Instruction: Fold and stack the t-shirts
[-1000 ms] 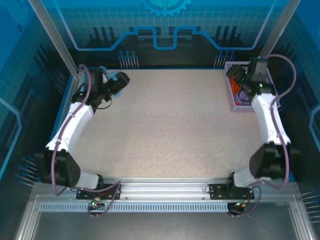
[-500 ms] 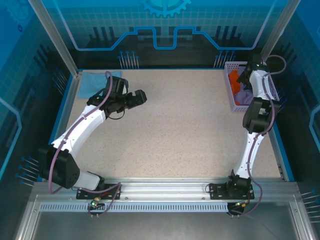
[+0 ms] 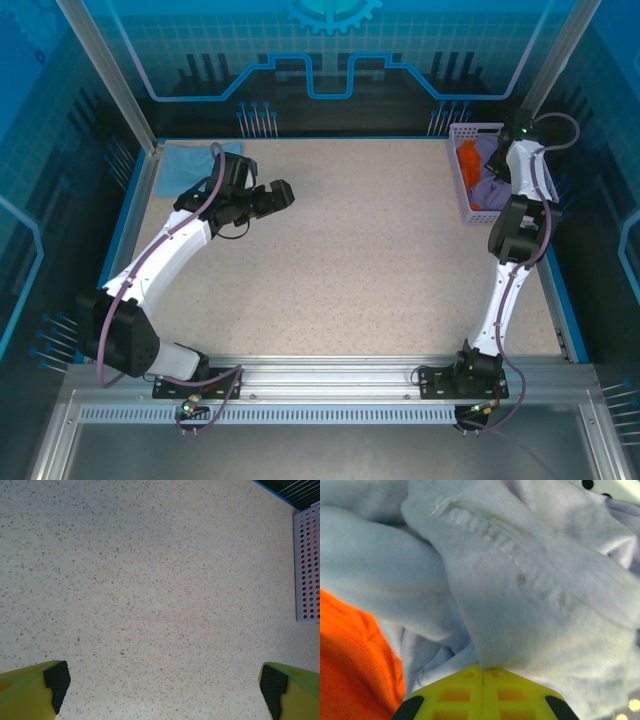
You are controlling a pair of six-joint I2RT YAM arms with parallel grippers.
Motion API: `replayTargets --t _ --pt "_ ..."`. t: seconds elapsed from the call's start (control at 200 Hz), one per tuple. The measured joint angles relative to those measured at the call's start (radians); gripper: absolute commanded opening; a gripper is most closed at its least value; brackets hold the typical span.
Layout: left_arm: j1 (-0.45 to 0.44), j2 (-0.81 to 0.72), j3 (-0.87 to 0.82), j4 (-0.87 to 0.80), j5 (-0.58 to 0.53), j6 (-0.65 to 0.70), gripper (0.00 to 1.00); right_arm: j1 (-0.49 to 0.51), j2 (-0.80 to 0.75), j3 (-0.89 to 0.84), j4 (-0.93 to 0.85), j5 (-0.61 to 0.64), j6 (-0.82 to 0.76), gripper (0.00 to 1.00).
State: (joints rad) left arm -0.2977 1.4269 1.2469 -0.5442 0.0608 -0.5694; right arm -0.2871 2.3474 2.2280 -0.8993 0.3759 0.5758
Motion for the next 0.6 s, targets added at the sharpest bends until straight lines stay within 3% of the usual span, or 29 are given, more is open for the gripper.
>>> replayTargets --t 0.38,0.56,0.6 --pt "0.0 -0.037 0.0 0.003 0.011 0.0 0.99 0.113 -0.636 -0.385 0.334 -0.056 -0.001 0.0" --pt "0.0 -0.054 -0.001 0.005 0.015 0.0 0.99 0.17 -0.771 -0.416 0.451 -0.097 -0.01 0.0" --pt "0.0 -0.058 -0.001 0.006 0.016 0.0 0.99 0.18 -0.769 -0.388 0.437 -0.093 -0.011 0.09"
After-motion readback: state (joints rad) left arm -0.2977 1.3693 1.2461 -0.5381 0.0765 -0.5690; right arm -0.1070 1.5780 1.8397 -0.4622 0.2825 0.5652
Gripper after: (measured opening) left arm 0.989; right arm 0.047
